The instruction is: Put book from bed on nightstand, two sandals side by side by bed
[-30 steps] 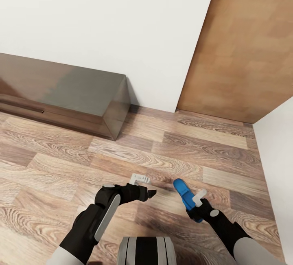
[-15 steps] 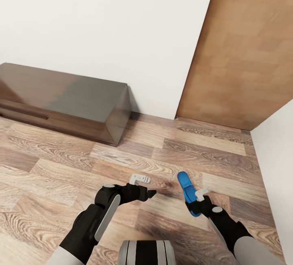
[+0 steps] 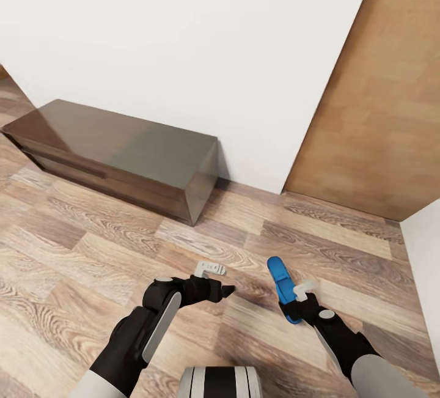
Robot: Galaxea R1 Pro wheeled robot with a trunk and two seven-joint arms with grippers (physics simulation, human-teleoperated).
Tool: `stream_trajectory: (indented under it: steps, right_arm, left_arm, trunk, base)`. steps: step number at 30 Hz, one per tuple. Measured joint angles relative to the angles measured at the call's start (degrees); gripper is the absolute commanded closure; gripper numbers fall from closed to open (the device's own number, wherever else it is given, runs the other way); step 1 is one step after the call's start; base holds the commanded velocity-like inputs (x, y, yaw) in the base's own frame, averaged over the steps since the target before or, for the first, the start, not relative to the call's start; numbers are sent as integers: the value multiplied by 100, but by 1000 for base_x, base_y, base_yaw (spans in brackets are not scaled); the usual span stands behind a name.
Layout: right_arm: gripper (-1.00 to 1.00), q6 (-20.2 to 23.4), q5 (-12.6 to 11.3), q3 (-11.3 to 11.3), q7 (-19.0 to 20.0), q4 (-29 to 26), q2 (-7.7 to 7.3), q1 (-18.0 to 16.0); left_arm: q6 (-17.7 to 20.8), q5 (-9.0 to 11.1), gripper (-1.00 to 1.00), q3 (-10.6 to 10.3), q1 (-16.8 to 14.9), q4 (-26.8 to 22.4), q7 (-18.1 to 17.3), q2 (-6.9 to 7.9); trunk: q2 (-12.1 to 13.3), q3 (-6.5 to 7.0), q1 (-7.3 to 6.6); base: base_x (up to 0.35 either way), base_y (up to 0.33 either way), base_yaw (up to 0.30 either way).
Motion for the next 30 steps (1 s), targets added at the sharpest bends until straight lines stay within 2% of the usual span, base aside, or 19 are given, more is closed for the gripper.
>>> stream_trajectory:
  steps: [5,11,15,21,26,30]
  right_arm:
    - [100,0,0,0,-1,-2,2,0]
    - [100,-3,-1,1,27,-3,-1,2]
    - [100,-4,-1,0,33,-5,2,2]
    - [100,0,-1,1,30,-3,5,0]
    - [100,0,-4,4,23,-2,6,0]
    - [100,0,-5,5,21,-2,5,0]
  left_arm:
    - [-19,2,-100,2,0,0,-3,5]
    - [-321,14,-100,2,-1,141,-10,10]
    - [-335,20,-100,0,-1,166,-11,15]
    - [-345,20,-100,5,0,173,-18,25]
    - [-343,21,-100,8,0,174,-18,26]
    - [-343,20,-100,102,0,175,-22,26]
  trunk:
    - [7,111,-13]
    - [15,244,-28]
    - [20,333,-39]
    - [28,466,-54]
    - [35,576,-67]
    - [40,665,-78]
  base:
    - [0,0,245]
    - [0,0,112]
    - [0,0,9]
    - [0,12,229]
    - [21,163,254]
    - [44,258,256]
